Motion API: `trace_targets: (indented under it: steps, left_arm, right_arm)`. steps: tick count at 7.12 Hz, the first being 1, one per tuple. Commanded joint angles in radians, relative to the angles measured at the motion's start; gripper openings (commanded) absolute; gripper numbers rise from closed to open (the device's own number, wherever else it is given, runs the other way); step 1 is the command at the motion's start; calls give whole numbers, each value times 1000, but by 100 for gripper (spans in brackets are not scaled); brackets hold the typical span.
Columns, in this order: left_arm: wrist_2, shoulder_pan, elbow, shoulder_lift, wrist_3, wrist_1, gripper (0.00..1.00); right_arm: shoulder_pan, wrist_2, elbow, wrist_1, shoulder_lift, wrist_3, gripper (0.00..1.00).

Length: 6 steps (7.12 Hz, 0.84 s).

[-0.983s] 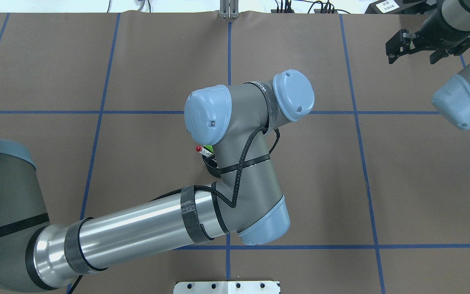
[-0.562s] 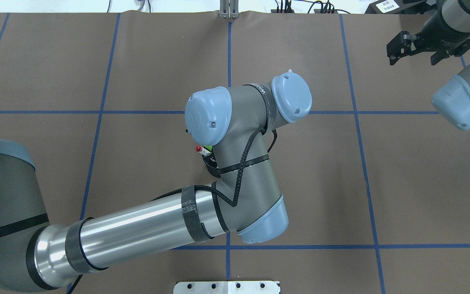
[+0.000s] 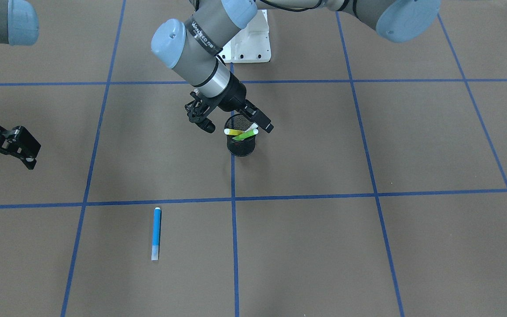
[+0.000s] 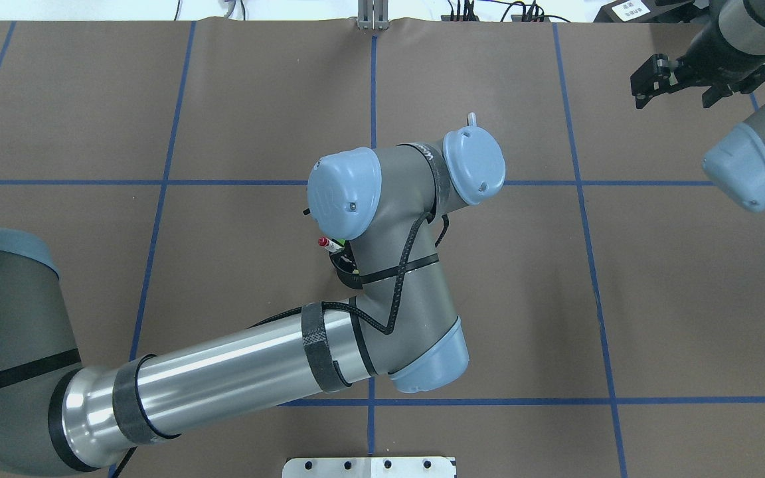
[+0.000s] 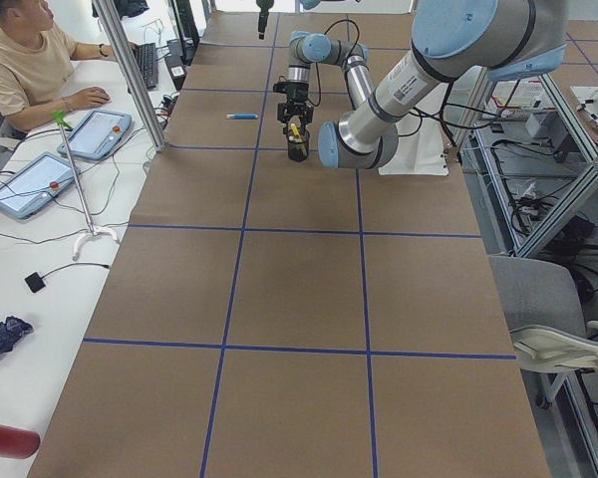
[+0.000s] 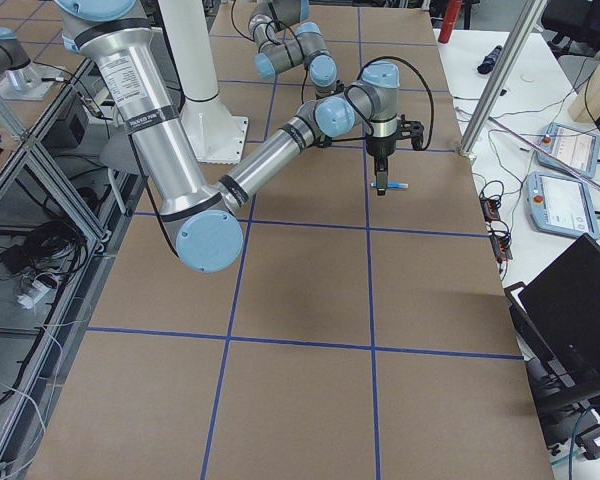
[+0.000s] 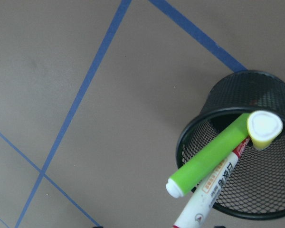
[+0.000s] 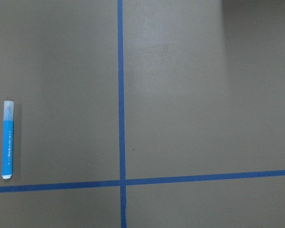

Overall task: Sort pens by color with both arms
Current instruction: 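Lower the left gripper over the cup toward the red-capped white marker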

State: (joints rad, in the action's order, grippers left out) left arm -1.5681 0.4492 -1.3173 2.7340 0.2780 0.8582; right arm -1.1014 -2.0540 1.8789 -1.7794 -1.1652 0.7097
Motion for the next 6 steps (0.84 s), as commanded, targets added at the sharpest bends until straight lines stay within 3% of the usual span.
trace_targets:
  steps: [1, 3, 6]
  left_arm:
    - [2, -4, 20, 3, 0, 22, 76]
    - [3, -4, 18, 6, -2, 18, 66]
    - [3, -4, 9, 1, -2, 12, 61]
  right_arm:
    - [0, 0, -6, 0, 1, -1, 100]
    - [-2, 0, -11, 0, 1, -1, 100]
    - [-2, 0, -9, 0, 2, -1, 100]
